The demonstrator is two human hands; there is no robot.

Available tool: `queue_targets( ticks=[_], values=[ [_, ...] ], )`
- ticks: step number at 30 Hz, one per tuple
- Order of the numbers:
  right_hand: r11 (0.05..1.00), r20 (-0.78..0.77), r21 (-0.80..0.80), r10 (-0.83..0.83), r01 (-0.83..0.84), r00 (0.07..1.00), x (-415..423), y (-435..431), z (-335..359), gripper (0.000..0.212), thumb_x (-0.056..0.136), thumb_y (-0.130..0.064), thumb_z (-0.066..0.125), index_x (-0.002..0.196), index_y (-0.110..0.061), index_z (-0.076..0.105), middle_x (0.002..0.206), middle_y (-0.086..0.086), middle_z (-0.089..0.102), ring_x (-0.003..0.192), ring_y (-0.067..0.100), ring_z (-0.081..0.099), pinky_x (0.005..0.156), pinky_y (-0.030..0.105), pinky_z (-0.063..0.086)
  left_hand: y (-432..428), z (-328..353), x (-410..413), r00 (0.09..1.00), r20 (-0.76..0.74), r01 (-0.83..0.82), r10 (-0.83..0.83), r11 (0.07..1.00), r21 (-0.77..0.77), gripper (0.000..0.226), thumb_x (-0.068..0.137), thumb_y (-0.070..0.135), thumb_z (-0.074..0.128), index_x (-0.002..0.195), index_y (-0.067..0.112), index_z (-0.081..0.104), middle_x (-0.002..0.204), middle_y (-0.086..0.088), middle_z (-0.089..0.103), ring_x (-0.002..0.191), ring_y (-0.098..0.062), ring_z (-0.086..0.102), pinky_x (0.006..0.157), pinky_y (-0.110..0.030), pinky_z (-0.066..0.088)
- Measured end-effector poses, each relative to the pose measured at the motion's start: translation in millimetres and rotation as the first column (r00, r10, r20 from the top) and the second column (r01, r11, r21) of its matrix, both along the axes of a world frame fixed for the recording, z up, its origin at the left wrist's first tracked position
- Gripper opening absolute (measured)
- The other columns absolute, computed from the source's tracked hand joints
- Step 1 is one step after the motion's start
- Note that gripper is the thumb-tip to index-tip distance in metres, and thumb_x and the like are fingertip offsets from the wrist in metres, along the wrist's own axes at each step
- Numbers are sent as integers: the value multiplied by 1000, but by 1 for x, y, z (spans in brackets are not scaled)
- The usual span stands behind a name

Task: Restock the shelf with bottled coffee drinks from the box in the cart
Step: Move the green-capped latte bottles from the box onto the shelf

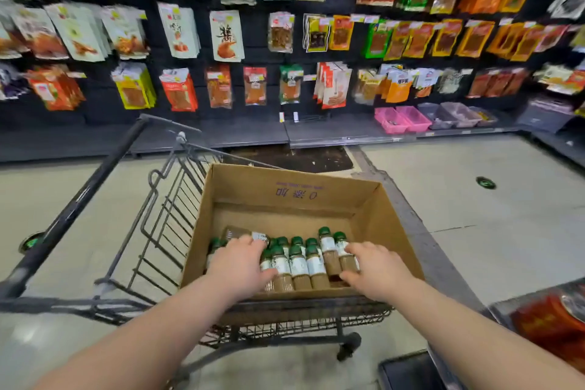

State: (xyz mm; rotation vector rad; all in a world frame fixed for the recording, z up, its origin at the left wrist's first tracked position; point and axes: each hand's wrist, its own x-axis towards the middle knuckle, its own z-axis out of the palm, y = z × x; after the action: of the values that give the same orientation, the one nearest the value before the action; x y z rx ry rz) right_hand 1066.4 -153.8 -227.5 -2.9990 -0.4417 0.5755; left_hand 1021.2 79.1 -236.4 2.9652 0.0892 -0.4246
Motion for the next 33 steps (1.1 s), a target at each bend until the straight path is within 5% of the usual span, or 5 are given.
queue_targets(
  ticks=[13, 25, 33],
  values=[
    [994, -184, -86, -81, 66, 980, 82, 11, -67, 62, 89, -52, 50, 142, -26, 33, 142, 3, 44, 129, 27, 42, 105, 43, 38, 19, -59, 82, 976, -210, 45, -51, 998, -34, 61, 88, 57, 47, 138, 24, 39, 135, -2, 45, 124, -24, 45, 96, -39, 43],
    [997, -453, -76, -26, -10, 891, 168, 13, -168, 54, 89, -47, 54, 132, -16, 42, 133, 9, 50, 122, 27, 48, 99, 41, 44, 10, -135, 139, 862, -484, -221, 154, 972, -84, 62, 87, 55, 53, 134, 16, 42, 131, -7, 48, 121, -24, 48, 99, -36, 43],
    [992, -602, -35, -116, 118, 790, 181, 17, -231, 62, 90, -46, 53, 140, -17, 32, 140, 9, 44, 123, 28, 49, 98, 42, 46, -6, -196, 151, 664, -664, -553, 342, 823, -128, 79, 86, 51, 59, 145, 8, 29, 148, -12, 36, 132, -27, 41, 103, -31, 37]
  ],
)
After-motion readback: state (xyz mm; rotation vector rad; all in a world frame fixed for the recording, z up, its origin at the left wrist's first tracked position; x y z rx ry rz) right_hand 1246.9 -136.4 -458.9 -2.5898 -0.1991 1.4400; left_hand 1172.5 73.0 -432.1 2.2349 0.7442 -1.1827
